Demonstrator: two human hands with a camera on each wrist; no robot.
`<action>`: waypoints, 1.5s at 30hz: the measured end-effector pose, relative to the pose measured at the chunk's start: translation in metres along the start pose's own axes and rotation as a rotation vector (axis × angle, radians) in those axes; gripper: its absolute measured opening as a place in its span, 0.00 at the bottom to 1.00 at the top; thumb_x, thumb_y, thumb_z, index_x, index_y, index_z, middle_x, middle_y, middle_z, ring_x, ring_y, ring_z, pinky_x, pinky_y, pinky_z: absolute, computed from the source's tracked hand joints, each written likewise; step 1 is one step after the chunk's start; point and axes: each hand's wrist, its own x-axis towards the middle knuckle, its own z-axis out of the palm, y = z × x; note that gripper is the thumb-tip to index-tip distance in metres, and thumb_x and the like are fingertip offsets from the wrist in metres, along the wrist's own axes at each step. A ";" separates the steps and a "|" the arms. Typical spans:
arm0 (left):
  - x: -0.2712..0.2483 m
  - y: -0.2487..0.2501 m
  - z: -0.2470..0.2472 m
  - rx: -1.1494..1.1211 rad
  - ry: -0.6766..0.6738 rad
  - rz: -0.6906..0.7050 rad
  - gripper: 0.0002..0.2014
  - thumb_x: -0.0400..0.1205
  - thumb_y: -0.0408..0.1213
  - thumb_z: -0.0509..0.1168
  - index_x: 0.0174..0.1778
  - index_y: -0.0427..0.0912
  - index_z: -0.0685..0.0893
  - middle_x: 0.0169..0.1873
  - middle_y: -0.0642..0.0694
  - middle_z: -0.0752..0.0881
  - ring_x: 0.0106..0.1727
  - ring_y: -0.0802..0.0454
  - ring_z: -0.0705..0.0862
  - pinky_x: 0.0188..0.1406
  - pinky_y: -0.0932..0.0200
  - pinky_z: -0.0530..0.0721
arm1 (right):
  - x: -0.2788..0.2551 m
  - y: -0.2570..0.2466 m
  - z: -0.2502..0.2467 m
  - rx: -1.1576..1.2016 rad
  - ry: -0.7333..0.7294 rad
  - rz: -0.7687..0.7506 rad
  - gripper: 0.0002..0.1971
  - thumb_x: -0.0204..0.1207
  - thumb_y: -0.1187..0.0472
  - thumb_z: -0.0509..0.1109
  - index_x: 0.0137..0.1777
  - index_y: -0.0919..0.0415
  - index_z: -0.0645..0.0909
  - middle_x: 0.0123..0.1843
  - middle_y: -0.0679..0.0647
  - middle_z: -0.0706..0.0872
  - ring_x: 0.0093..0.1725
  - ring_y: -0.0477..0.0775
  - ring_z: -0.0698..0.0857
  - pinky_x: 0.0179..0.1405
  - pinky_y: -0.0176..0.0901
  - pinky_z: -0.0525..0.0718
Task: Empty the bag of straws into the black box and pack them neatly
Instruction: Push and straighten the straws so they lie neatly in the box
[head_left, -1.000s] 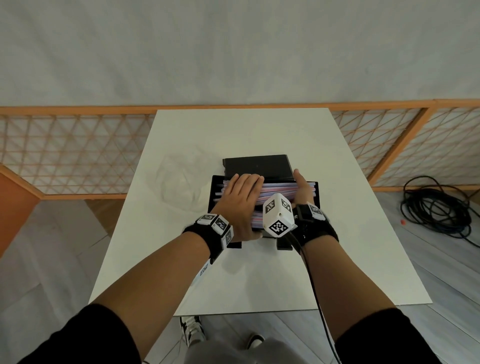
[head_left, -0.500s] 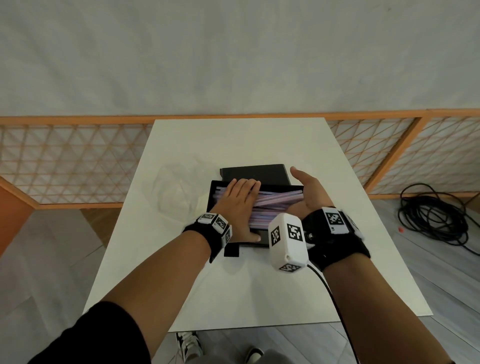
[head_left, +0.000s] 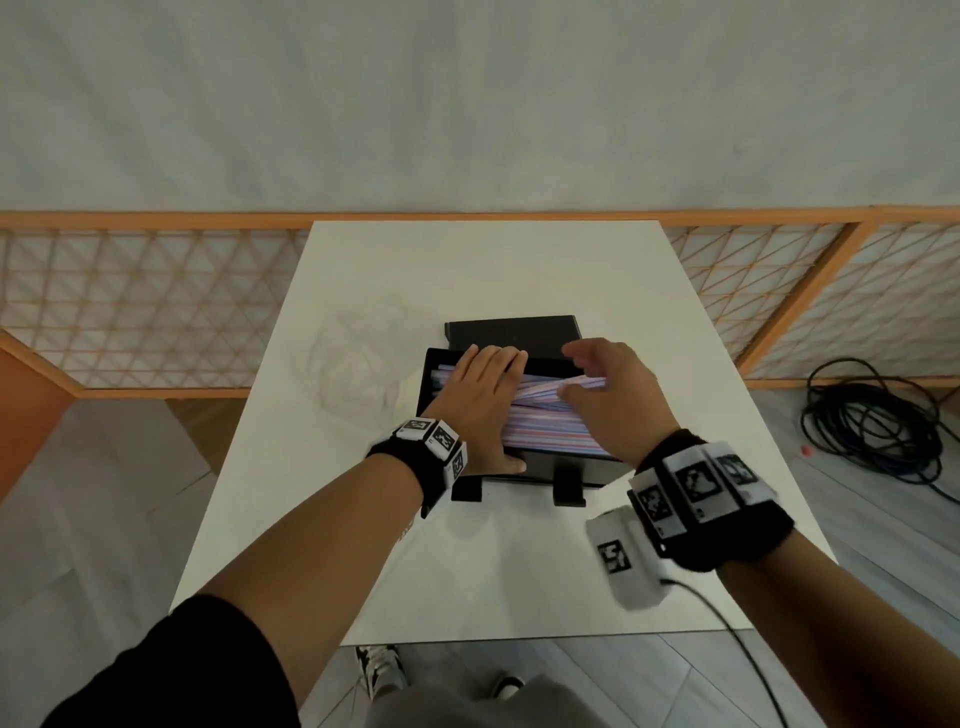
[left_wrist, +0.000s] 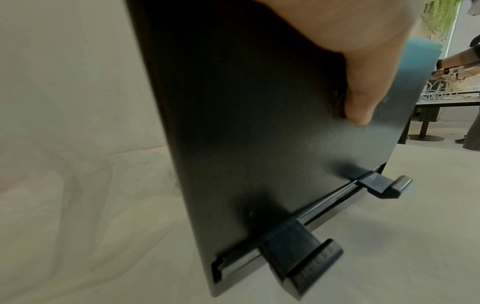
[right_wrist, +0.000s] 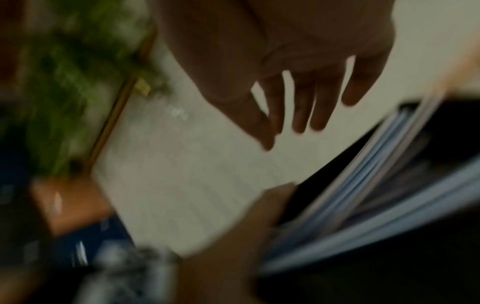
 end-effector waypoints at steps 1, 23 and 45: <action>-0.001 0.001 0.000 -0.001 0.000 -0.001 0.60 0.65 0.68 0.67 0.82 0.37 0.45 0.80 0.41 0.56 0.81 0.42 0.53 0.83 0.45 0.41 | 0.001 0.006 0.001 -0.152 -0.036 -0.081 0.23 0.73 0.62 0.71 0.69 0.57 0.75 0.67 0.55 0.76 0.66 0.54 0.77 0.66 0.44 0.76; -0.013 0.010 0.000 0.002 0.045 -0.038 0.58 0.65 0.68 0.65 0.82 0.36 0.49 0.80 0.40 0.58 0.81 0.42 0.54 0.83 0.44 0.45 | 0.014 0.056 0.033 -0.571 0.023 -0.373 0.33 0.62 0.46 0.76 0.66 0.58 0.74 0.60 0.56 0.77 0.60 0.61 0.76 0.66 0.54 0.67; -0.018 0.012 -0.001 0.005 0.038 -0.045 0.57 0.66 0.66 0.66 0.82 0.36 0.49 0.80 0.40 0.57 0.82 0.42 0.54 0.83 0.45 0.43 | 0.014 0.047 0.024 -0.635 -0.265 -0.233 0.42 0.67 0.48 0.74 0.78 0.49 0.58 0.74 0.52 0.67 0.75 0.58 0.67 0.80 0.65 0.53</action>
